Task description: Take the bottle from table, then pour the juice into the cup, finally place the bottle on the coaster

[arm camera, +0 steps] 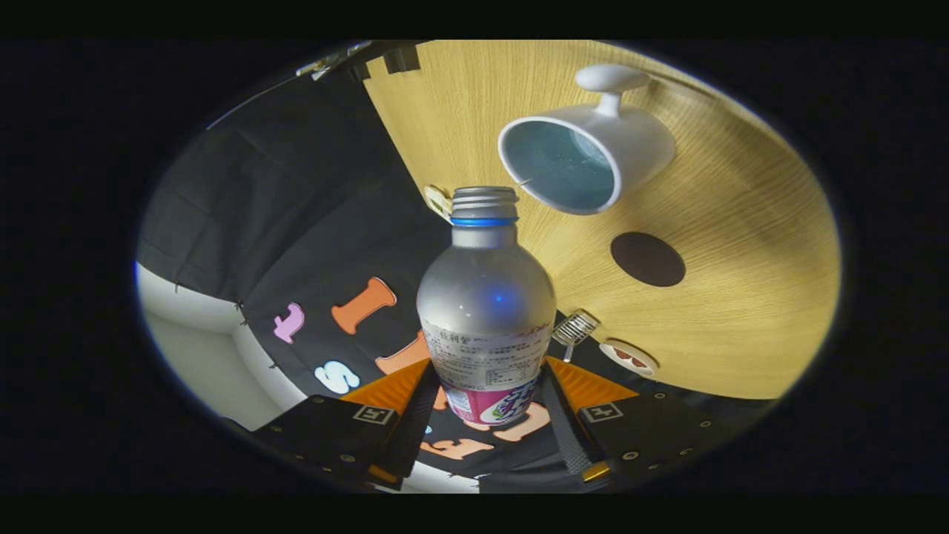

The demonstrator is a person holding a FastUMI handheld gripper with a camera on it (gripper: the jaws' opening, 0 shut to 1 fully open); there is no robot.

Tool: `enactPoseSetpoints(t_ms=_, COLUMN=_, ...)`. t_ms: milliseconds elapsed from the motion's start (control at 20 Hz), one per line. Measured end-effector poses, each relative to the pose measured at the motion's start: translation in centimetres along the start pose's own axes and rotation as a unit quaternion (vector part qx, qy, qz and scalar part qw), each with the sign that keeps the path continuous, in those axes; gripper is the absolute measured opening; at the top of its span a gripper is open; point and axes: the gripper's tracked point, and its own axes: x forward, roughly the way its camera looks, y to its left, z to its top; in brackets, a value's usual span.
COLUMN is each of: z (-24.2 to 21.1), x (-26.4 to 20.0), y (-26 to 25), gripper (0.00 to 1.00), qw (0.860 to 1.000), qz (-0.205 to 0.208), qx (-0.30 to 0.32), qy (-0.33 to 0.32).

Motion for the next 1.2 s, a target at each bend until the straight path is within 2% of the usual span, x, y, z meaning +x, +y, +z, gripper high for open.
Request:
enactPoseSetpoints(t_ms=200, z=0.1, x=0.9, y=-2.2, gripper=0.76, qw=0.997, qz=-0.031, qx=-0.076, qy=-0.01)
enactPoseSetpoints(t_ms=350, z=0.3, x=0.9, y=-3.8, gripper=0.76, qw=0.985, qz=-0.055, qx=-0.16, qy=-0.018)
enactPoseSetpoints(t_ms=600, z=0.2, x=0.8, y=-5.2, gripper=0.76, qw=0.956, qz=-0.078, qx=-0.281, qy=-0.021)
enactPoseSetpoints(t_ms=750, z=0.0, x=0.9, y=-5.4, gripper=0.76, qw=0.933, qz=-0.082, qx=-0.349, qy=-0.026)
enactPoseSetpoints(t_ms=850, z=0.2, x=1.0, y=-5.7, gripper=0.76, qw=0.907, qz=-0.087, qx=-0.411, qy=-0.033)
enactPoseSetpoints(t_ms=950, z=0.6, x=1.3, y=-6.0, gripper=0.76, qw=0.871, qz=-0.094, qx=-0.48, qy=-0.043)
enactPoseSetpoints(t_ms=1100, z=0.0, x=2.2, y=-5.8, gripper=0.76, qw=0.829, qz=-0.098, qx=-0.548, qy=-0.052)
enactPoseSetpoints(t_ms=1200, z=0.2, x=2.8, y=-6.2, gripper=0.76, qw=0.794, qz=-0.101, qx=-0.596, qy=-0.061)
